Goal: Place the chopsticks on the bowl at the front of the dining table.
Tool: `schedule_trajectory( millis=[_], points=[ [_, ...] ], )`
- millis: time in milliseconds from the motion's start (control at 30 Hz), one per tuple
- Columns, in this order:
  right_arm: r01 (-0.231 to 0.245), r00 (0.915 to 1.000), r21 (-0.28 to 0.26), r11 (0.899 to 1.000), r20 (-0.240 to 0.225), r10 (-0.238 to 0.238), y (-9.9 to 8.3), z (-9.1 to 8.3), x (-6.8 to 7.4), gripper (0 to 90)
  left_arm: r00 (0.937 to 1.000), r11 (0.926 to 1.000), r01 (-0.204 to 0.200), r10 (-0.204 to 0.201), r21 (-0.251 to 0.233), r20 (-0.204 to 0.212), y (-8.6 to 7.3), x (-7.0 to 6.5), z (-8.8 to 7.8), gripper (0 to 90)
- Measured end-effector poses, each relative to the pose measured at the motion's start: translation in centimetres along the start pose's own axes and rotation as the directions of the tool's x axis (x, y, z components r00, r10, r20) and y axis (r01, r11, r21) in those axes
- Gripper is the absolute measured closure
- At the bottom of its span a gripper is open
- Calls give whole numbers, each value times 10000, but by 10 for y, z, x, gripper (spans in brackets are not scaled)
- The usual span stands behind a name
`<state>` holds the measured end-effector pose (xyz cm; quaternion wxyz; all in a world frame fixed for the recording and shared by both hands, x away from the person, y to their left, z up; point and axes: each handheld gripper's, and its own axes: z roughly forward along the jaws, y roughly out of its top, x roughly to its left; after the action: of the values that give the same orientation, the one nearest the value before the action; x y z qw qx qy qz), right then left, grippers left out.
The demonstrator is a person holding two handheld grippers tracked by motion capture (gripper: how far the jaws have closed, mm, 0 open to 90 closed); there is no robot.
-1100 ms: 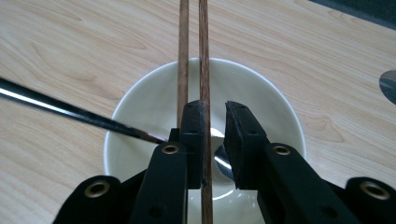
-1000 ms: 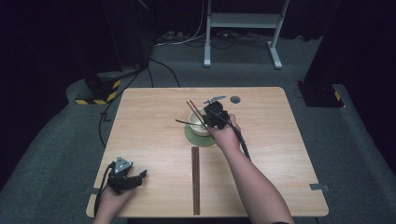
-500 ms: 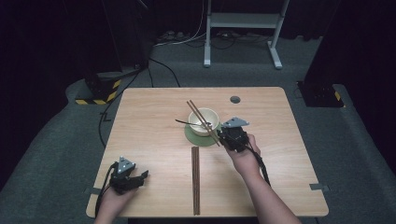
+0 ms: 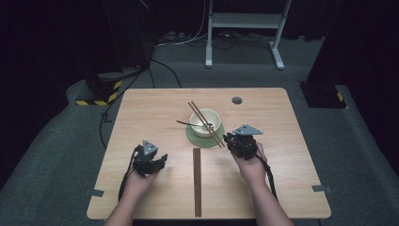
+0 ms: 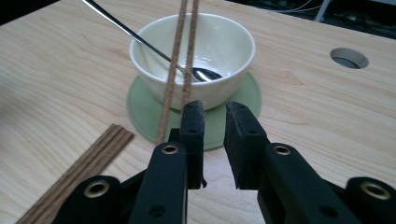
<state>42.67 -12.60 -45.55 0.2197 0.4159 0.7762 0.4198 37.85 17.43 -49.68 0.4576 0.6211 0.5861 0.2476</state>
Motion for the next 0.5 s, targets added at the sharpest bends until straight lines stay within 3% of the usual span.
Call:
schedule_trajectory(
  millis=[100, 200, 500],
  points=[
    [170, 9997, 28, 9999, 146, -170, -2, 4, -4, 770, 10000, 9997, -15, 17, -229, 79, 5, -20, 15, 559],
    [253, 9994, -44, 9997, 242, -252, -3, 3, -7, 770, 9989, 9974, 428, -418, -571, 191, 11, -38, 28, 582],
    [185, 9998, -95, 9998, 56, -184, -19, -2, -7, 785, 9993, 9948, 355, -340, -955, 173, 17, -77, 59, 668]
  ],
)
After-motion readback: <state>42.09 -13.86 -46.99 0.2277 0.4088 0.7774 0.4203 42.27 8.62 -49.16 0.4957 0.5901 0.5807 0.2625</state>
